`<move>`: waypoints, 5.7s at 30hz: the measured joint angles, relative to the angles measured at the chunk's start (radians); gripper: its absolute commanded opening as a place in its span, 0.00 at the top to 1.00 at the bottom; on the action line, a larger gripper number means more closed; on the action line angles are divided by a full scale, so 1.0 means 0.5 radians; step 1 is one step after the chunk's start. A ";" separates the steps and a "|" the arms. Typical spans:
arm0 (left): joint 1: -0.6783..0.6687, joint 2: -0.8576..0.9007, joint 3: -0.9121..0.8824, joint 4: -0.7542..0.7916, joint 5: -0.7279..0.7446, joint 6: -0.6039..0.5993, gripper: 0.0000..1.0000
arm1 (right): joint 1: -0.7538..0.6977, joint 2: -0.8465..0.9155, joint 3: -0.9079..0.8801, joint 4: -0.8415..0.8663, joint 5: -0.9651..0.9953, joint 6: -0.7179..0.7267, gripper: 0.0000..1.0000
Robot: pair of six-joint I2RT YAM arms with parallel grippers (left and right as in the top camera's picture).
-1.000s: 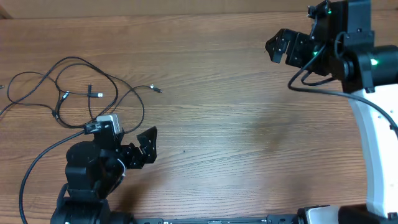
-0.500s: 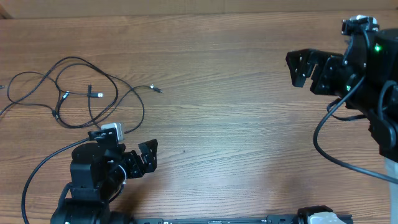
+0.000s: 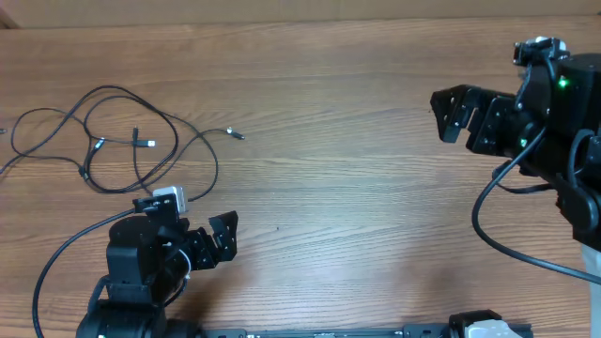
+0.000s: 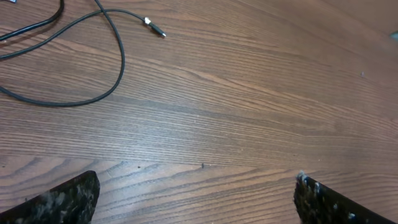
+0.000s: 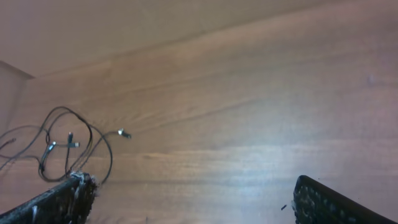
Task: Untangle cables
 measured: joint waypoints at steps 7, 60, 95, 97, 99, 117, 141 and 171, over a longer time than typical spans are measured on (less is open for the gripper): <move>0.000 0.000 0.000 0.000 -0.007 0.000 0.00 | 0.001 0.000 0.000 -0.134 0.005 0.035 0.00; 0.000 0.004 0.000 0.000 -0.008 0.000 0.00 | -0.079 -1.563 -2.544 2.776 0.503 -0.063 0.00; 0.000 0.008 0.000 -0.001 -0.008 0.000 0.00 | -0.079 -2.490 -3.602 2.522 0.423 -0.056 0.00; 0.000 0.008 0.000 -0.001 -0.008 0.000 0.01 | -0.079 -2.489 -3.602 2.523 0.417 -0.057 0.00; 0.000 0.008 0.000 -0.001 -0.008 0.000 0.01 | -0.079 -2.489 -3.602 2.521 0.415 -0.056 0.00; 0.000 0.008 0.000 -0.001 -0.008 0.000 0.00 | -0.079 -2.489 -3.602 2.522 0.412 -0.056 0.00; 0.130 -0.293 -0.192 0.608 -0.096 0.194 0.00 | -0.079 -2.490 -3.602 2.522 0.411 -0.055 0.00; 0.184 -1.074 -1.411 1.845 -0.370 0.877 0.00 | -0.079 -2.490 -3.602 2.521 0.411 -0.056 0.00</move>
